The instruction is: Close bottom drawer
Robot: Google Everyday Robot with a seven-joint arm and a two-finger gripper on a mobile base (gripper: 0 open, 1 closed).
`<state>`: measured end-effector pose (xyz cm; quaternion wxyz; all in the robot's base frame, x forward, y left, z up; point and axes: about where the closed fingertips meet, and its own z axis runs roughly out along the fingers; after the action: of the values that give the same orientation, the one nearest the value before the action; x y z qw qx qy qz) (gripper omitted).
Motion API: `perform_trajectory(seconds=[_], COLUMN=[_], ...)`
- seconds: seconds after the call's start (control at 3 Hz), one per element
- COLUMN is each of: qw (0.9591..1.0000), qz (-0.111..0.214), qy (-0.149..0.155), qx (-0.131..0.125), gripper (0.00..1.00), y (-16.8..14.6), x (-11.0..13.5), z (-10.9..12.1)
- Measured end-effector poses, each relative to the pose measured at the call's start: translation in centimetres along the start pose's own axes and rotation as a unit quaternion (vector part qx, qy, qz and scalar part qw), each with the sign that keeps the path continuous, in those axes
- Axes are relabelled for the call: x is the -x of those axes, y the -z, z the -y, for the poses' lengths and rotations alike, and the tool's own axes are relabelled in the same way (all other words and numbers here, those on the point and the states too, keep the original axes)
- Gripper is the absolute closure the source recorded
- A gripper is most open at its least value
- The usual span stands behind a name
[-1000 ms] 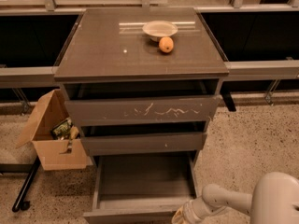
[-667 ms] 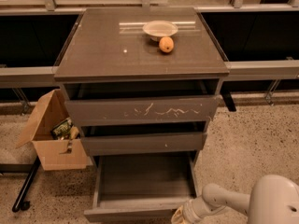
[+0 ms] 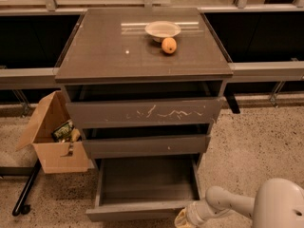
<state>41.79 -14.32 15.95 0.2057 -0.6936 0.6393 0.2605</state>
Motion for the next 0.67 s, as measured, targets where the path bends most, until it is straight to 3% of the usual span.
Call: perform_trajectory(seconds=[0.33,0.67], qw=[1.0,1.0], qz=[0.0,0.0], qy=[0.0,0.0], qx=[0.0,0.0], gripper=[0.28,0.05], y=[0.0,0.0], x=[0.0,0.0], z=[0.0,0.0])
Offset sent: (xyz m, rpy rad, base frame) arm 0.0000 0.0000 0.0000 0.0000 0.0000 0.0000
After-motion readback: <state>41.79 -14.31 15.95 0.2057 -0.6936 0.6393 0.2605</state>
